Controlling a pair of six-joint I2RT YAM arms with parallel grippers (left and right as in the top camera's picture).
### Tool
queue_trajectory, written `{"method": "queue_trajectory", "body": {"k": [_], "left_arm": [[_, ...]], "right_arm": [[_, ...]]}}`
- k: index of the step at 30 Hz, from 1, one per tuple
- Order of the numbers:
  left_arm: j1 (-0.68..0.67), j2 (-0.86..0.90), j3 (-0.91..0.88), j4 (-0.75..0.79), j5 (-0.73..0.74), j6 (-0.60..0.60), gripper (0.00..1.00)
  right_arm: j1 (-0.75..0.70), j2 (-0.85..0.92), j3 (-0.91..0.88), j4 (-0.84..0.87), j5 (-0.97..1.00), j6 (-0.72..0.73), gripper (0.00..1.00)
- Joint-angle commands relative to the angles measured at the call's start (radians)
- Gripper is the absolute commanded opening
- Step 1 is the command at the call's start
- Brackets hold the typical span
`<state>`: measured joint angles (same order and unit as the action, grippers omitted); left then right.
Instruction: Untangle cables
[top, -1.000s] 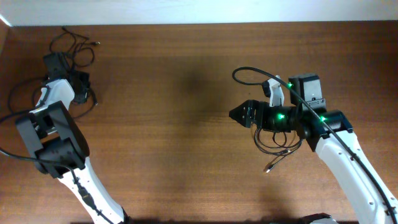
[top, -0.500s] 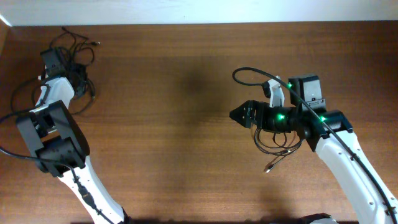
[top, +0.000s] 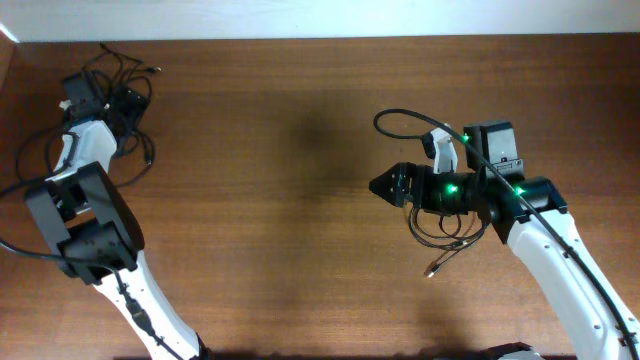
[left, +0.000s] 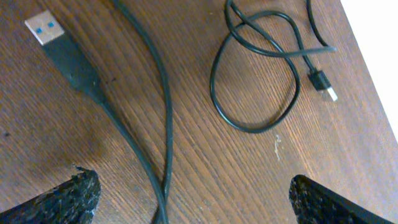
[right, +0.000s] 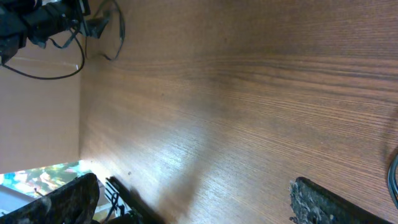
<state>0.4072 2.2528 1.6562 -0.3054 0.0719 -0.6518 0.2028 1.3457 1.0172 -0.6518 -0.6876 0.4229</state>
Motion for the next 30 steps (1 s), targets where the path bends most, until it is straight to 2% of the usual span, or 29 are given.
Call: {"method": "queue_trajectory", "body": {"k": [1, 4, 7, 9, 12, 14, 18, 22, 28, 30], "left_arm": [[0.003, -0.134, 0.028, -0.04, 0.006, 0.101, 0.98], [0.003, -0.262, 0.028, -0.159, 0.073, 0.101, 0.98], [0.003, -0.413, 0.028, -0.407, 0.283, 0.101, 0.99], [-0.005, -0.47, 0.028, -0.489, 0.374, 0.119, 0.99], [-0.048, -0.539, 0.028, -0.539, 0.598, 0.309, 0.99], [-0.097, -0.565, 0.028, -0.587, 0.666, 0.382, 0.99], [-0.234, -0.568, 0.027, -0.702, 0.635, 0.483, 0.99], [-0.421, -0.568, 0.027, -0.804, 0.445, 0.486, 0.99], [-0.686, -0.566, 0.026, -0.823, 0.332, 0.49, 0.88], [-0.776, -0.561, 0.027, -0.812, 0.27, 0.489, 0.78]], "right_arm": [[0.006, 0.003, 0.004, 0.008, 0.012, -0.003, 0.98], [0.006, 0.003, 0.004, 0.012, 0.011, -0.003, 0.99], [0.006, 0.002, 0.004, 0.008, -0.003, 0.004, 0.98], [0.006, 0.001, 0.004, 0.008, -0.016, 0.004, 0.98], [-0.007, -0.027, 0.004, -0.006, -0.015, 0.004, 0.98], [-0.031, -0.059, 0.004, -0.032, -0.015, 0.004, 0.98], [-0.133, -0.163, 0.004, -0.139, -0.014, -0.007, 0.98], [-0.322, -0.3, 0.004, -0.281, 0.03, -0.031, 0.98], [-0.549, -0.38, 0.004, -0.472, 0.124, -0.106, 0.98], [-0.579, -0.375, 0.004, -0.513, 0.124, -0.125, 0.98]]}}
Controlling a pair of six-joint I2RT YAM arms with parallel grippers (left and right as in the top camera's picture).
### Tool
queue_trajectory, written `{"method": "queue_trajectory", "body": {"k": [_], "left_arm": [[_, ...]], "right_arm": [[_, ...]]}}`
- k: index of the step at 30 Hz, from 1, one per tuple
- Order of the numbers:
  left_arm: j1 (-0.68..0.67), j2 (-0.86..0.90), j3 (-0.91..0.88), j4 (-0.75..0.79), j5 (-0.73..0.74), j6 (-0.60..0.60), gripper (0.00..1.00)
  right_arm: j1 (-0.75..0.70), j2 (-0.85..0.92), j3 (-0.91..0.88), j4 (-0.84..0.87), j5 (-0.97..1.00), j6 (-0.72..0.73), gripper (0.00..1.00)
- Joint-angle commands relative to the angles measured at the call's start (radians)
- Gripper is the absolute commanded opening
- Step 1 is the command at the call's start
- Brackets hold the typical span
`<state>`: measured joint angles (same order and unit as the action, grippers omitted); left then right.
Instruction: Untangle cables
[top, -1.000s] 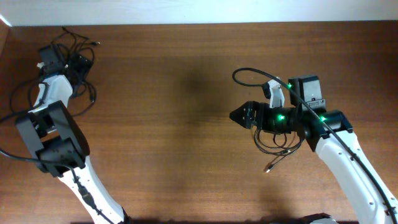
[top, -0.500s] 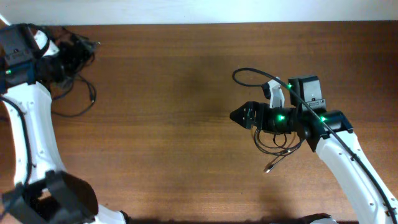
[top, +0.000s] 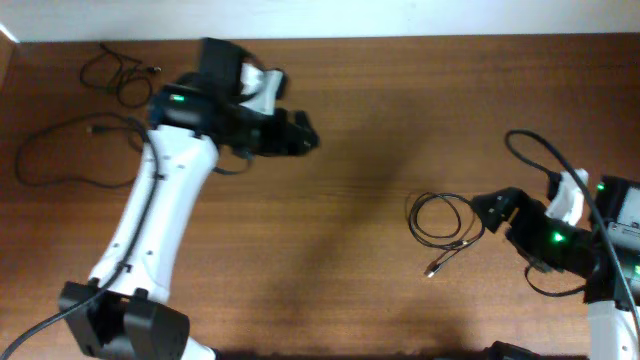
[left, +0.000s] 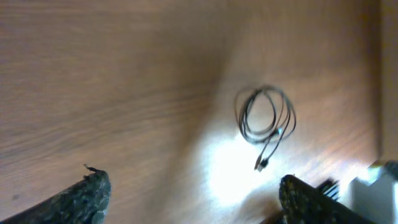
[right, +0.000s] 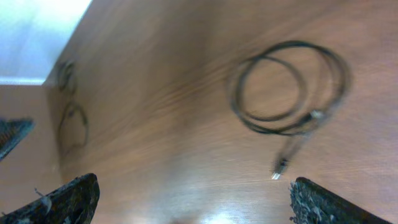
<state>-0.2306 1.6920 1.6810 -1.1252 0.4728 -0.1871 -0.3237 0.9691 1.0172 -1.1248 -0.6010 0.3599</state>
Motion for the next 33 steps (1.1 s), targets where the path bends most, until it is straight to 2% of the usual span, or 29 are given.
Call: {"method": "queue_trajectory", "body": {"k": [1, 4, 8, 16, 22, 28, 31, 33], "left_arm": [[-0.184, 0.006, 0.002, 0.016, -0.164, 0.025, 0.74], [-0.306, 0.048, 0.002, 0.045, -0.201, 0.024, 0.68], [-0.408, 0.125, 0.002, 0.08, -0.201, 0.025, 0.66], [-0.564, 0.359, 0.002, 0.256, -0.196, 0.024, 0.65], [-0.602, 0.476, 0.002, 0.43, -0.201, 0.024, 0.7], [-0.6, 0.547, 0.002, 0.484, -0.202, 0.024, 0.62], [-0.6, 0.567, 0.002, 0.502, -0.251, 0.024, 0.61], [-0.599, 0.579, 0.002, 0.511, -0.261, 0.024, 0.54]], "right_arm": [[-0.061, 0.006, 0.004, -0.057, 0.038, -0.069, 0.98], [-0.063, 0.019, 0.004, -0.085, 0.037, -0.069, 0.98], [-0.063, 0.021, 0.004, -0.09, 0.037, -0.069, 0.98], [-0.063, 0.021, 0.004, -0.069, 0.037, -0.068, 0.98], [-0.063, 0.021, 0.004, -0.068, 0.037, -0.068, 0.98], [-0.063, 0.021, 0.004, -0.068, 0.038, -0.068, 0.98], [-0.063, 0.021, 0.004, -0.068, 0.037, -0.068, 0.98], [-0.063, 0.021, 0.004, -0.068, 0.037, -0.068, 0.98]]}}
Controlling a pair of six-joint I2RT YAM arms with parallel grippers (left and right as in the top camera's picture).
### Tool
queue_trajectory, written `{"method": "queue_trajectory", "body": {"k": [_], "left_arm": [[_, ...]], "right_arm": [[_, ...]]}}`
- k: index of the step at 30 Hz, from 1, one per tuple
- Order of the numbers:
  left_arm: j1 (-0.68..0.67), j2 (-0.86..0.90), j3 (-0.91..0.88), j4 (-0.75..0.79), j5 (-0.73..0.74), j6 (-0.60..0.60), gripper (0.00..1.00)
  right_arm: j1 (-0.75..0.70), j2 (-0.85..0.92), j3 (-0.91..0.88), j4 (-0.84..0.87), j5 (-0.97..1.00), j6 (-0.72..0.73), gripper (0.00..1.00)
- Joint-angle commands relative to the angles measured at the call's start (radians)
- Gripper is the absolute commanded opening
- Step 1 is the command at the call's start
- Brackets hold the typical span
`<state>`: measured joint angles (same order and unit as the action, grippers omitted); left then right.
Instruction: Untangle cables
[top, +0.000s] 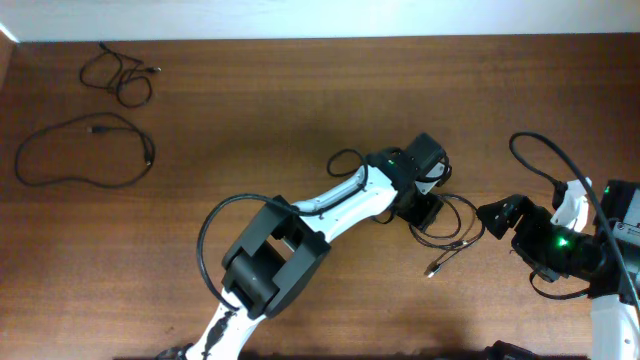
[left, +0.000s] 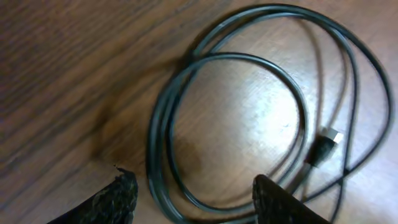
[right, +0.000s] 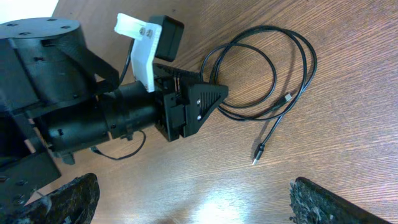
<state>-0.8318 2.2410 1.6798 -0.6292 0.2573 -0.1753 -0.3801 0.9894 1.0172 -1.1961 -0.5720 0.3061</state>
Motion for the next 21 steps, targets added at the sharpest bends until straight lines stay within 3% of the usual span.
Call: {"method": "queue_trajectory", "body": {"k": [1, 4, 6, 7, 10, 16, 21], "left_arm": [[0.003, 0.031, 0.003, 0.016, -0.045, 0.012, 0.47], [0.003, 0.031, 0.004, 0.016, -0.045, 0.012, 0.29], [0.003, 0.031, 0.006, 0.014, -0.044, 0.012, 0.07], [0.003, 0.029, 0.011, 0.007, -0.044, 0.012, 0.0], [0.003, 0.022, 0.063, -0.061, -0.034, 0.013, 0.0], [0.026, -0.063, 0.325, -0.346, -0.034, 0.013, 0.0], [0.058, -0.181, 0.414, -0.42, -0.034, 0.013, 0.0]], "right_arm": [[-0.006, 0.001, 0.004, 0.003, 0.008, -0.014, 0.98], [-0.006, 0.001, 0.004, 0.003, 0.008, -0.014, 0.98], [-0.006, 0.001, 0.004, 0.003, 0.009, -0.015, 0.98], [-0.006, 0.001, 0.004, 0.003, 0.009, -0.015, 0.98], [-0.006, 0.002, 0.004, 0.006, 0.012, -0.015, 0.98], [-0.006, 0.061, 0.004, 0.014, 0.069, -0.014, 0.98], [-0.006, 0.158, 0.004, 0.014, 0.048, -0.031, 0.98]]}}
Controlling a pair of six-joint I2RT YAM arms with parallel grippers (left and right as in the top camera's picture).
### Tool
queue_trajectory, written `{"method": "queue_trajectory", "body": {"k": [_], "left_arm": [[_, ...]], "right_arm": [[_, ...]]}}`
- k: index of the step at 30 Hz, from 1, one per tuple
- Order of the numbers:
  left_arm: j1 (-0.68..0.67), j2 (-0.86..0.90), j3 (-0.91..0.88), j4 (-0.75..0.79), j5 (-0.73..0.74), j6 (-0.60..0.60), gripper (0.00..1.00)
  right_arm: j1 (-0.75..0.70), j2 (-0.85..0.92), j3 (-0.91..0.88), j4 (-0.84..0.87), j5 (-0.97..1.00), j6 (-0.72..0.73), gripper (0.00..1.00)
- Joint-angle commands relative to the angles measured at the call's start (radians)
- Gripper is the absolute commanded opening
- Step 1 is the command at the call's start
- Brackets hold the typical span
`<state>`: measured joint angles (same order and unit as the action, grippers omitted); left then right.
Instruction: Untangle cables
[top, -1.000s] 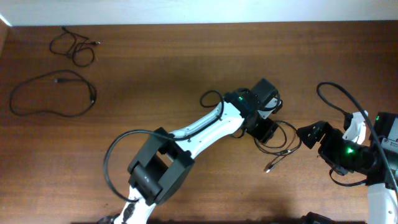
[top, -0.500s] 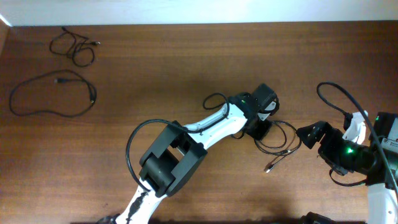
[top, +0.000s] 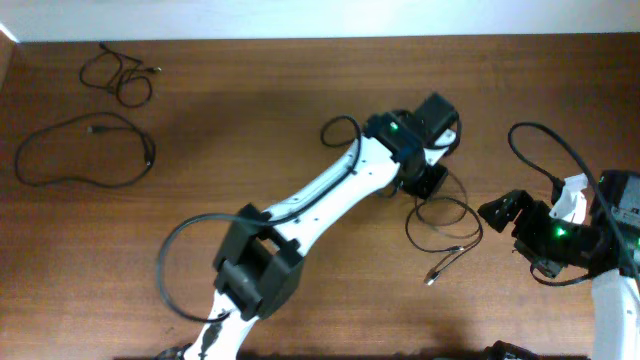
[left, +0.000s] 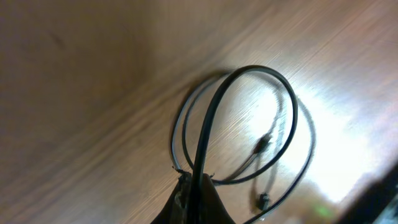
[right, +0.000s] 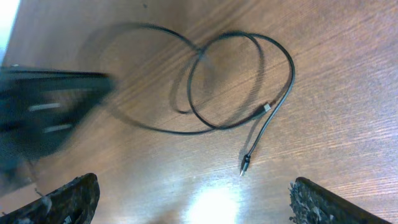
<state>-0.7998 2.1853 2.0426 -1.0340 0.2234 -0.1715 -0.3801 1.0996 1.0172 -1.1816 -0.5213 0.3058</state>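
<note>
A black coiled cable (top: 446, 222) lies right of the table's middle, its loose plug (right: 244, 165) pointing toward the front edge. My left gripper (left: 198, 190) is shut on one strand of this coil, and the strand (left: 211, 118) arches up from the jaws while the other loops (right: 239, 87) rest on the wood. In the overhead view the left gripper (top: 425, 182) sits at the coil's far-left rim. My right gripper (right: 194, 182) stands open just right of the coil, nothing between its fingers (right: 68, 199).
Two separate cables lie at the far left: a small tangled one (top: 120, 75) in the corner and a wide single loop (top: 85, 150) below it. The left arm (top: 320, 200) stretches diagonally across the table's middle. The right arm's own cable (top: 545, 145) loops above it.
My left gripper was open, low against the coil's edge; now it is shut on a strand and higher, with that strand raised off the table. The right gripper has barely moved.
At first my left gripper was over the cables in the far left corner and my right was over the coil. Then the left arm was mid-table and the right was back by the right edge. Then the left stood open at the coil, and now grips it.
</note>
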Motion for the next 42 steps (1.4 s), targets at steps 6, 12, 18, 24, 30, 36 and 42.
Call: {"method": "queue_trajectory", "body": {"k": [6, 12, 18, 24, 30, 36, 42], "left_arm": [[0.067, -0.261, 0.052, -0.014, 0.037, 0.009, 0.0], [0.071, -0.352, 0.052, 0.002, 0.13, 0.009, 0.0], [0.079, -0.436, 0.052, 0.012, 0.141, 0.008, 0.0], [0.114, -0.498, 0.052, 0.071, 0.384, 0.008, 0.0], [0.182, -0.524, 0.053, 0.177, 0.645, 0.004, 0.0], [0.332, -0.546, 0.053, 0.237, 0.766, -0.093, 0.0], [0.443, -0.547, 0.053, 0.151, 0.703, -0.093, 0.0]], "right_arm": [[-0.006, 0.147, 0.004, 0.008, -0.183, -0.154, 0.98], [0.041, 0.18, 0.004, 0.048, -0.261, -0.179, 0.98], [0.111, 0.18, 0.004, 0.148, -0.323, -0.135, 0.98], [0.174, 0.18, 0.004, 0.332, -0.438, -0.056, 0.98], [0.286, 0.182, 0.004, 0.404, -0.381, -0.016, 0.98], [0.348, 0.182, 0.004, 0.377, -0.235, 0.016, 0.98], [0.346, 0.182, 0.004, 0.364, -0.147, 0.096, 0.98]]}}
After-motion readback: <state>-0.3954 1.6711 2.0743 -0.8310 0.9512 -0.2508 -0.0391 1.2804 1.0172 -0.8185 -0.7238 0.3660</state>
